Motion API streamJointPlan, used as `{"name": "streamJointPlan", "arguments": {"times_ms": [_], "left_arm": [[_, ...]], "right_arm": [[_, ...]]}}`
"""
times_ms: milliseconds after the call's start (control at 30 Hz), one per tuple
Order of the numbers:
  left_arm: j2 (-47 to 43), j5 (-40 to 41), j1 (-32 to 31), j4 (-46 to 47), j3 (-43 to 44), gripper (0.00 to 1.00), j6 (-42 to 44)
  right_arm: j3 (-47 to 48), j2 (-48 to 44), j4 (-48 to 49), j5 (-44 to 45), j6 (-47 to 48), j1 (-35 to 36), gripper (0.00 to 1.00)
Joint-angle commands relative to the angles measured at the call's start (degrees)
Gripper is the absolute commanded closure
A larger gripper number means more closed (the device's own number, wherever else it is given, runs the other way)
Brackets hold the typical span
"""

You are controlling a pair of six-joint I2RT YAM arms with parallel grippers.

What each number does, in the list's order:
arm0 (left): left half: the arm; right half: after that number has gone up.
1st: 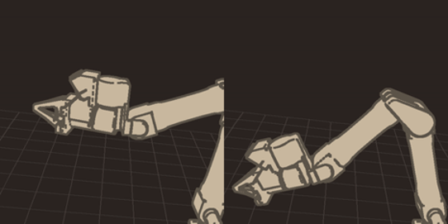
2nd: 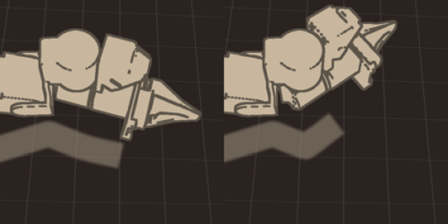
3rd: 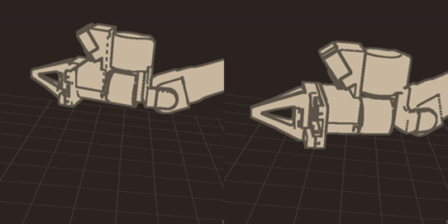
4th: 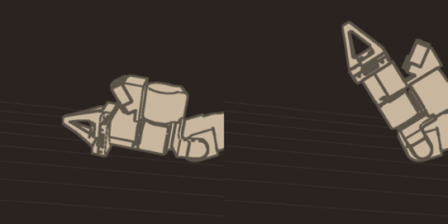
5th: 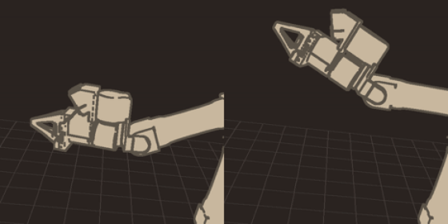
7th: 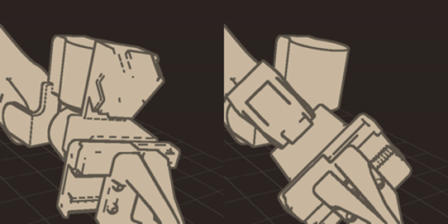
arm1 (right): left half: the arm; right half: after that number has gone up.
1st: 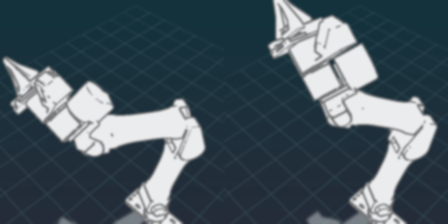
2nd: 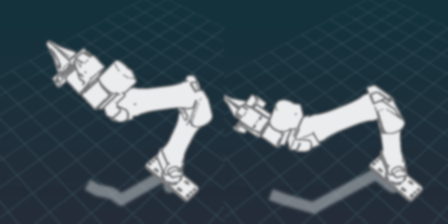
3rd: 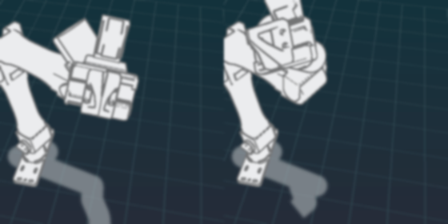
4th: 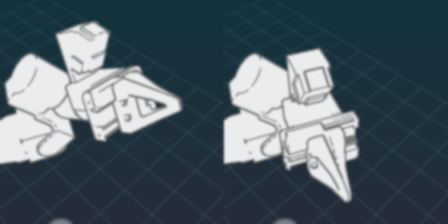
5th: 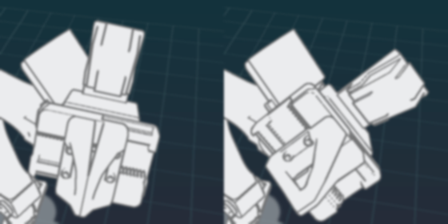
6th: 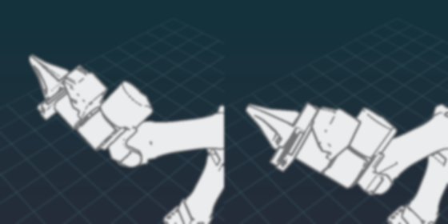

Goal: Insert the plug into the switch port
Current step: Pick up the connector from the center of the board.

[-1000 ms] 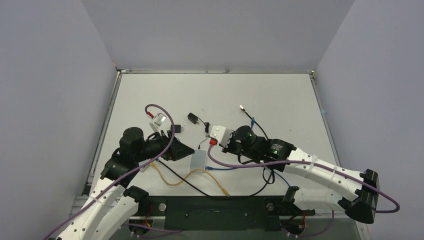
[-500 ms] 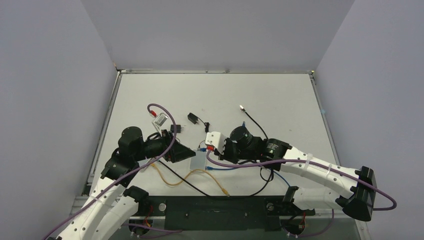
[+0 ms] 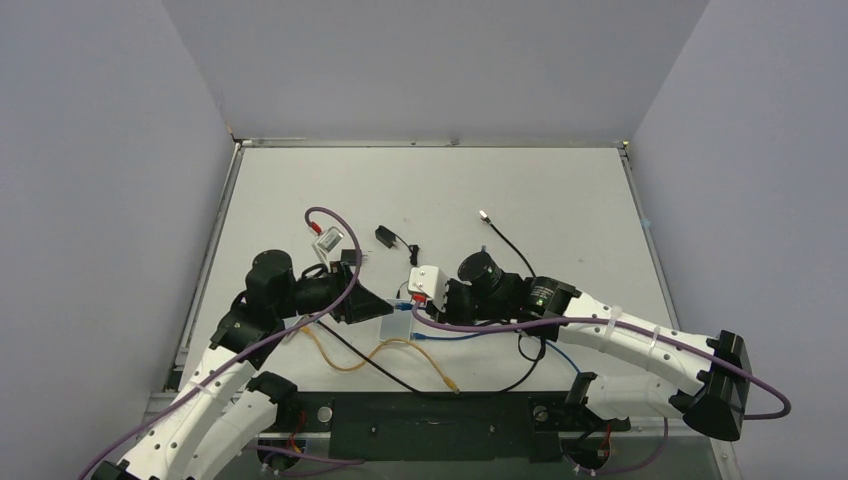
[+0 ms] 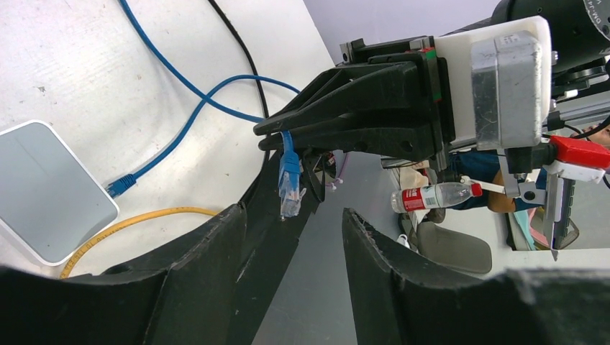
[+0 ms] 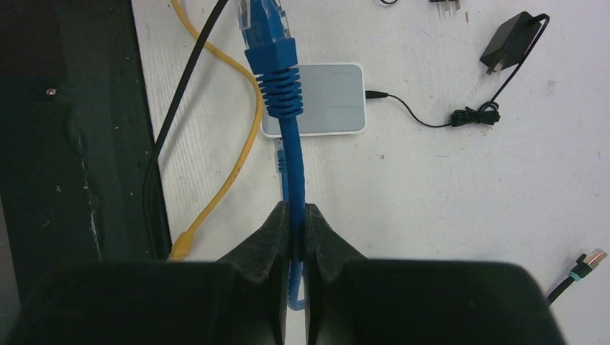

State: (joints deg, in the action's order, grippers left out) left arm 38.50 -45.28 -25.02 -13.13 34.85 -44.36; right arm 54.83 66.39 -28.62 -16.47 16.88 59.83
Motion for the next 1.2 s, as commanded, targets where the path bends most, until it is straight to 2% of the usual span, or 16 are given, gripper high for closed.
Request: {"name": "streamJointPlan", "arguments": {"times_ms": [0,367,667,767,867,967,1167], "left_arm": [[0.17,-1.52,0.41,3.72,-0.22,0.53,0.37],[0.53,-2.32,0.41,4.25,-0.95,0.65,0.63],[0.37,-2.68,0.36,4.10,-1.24,0.87,0.85],[0.55,-2.75,0.40,4.13,-1.32,1.00,0.94],[0.75,-2.91,0.41,4.14,-1.28,1.00,1.10],[0.84,-2.97,0.41,4.18,-1.45,1.00,0.82],[0.81,-3.00,0.38,5.06,-2.61,1.00,-1.44]], "right_arm": [[2.21,0.44,3.42,-2.15,-1.06,0.28,1.00],[4.02,2.17,3.27,-3.51,-1.11,0.28,1.00],[4.52,3.24,2.59,-4.26,-1.38,0.49,1.00],[4.66,3.58,1.75,-4.40,-0.93,0.73,1.00],[4.65,3.74,1.07,-4.21,-0.28,0.87,1.00],[4.08,3.09,1.28,-2.80,0.93,1.35,0.83],[1.92,0.00,4.59,2.28,4.57,3.47,0.73]]}}
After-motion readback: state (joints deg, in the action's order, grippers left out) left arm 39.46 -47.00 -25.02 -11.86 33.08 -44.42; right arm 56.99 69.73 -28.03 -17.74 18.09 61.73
